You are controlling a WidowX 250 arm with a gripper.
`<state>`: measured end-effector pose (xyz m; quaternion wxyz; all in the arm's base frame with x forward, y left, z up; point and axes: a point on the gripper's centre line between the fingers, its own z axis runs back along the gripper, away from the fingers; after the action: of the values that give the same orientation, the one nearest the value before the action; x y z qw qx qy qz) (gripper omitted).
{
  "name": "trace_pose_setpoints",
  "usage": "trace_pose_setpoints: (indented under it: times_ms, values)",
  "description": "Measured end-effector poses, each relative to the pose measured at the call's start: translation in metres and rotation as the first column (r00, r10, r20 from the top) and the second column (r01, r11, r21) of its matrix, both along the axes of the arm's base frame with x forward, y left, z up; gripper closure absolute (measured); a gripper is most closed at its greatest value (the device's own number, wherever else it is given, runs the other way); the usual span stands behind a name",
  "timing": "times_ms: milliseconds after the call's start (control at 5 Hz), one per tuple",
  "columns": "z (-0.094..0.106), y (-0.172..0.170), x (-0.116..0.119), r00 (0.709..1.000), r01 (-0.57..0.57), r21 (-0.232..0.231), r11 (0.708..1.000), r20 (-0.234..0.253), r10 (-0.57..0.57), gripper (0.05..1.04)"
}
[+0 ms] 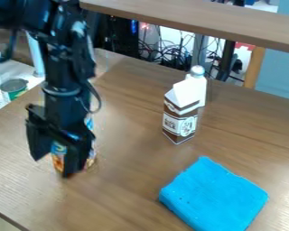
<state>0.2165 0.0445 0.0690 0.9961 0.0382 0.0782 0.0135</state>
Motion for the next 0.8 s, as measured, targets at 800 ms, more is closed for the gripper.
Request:
trace_pose_setpoints:
  times_ms: [800]
  values:
    - [-0.004,0.030,0.050,0.991,-0.132,0.072,0.989,0.040,0.129,0.082]
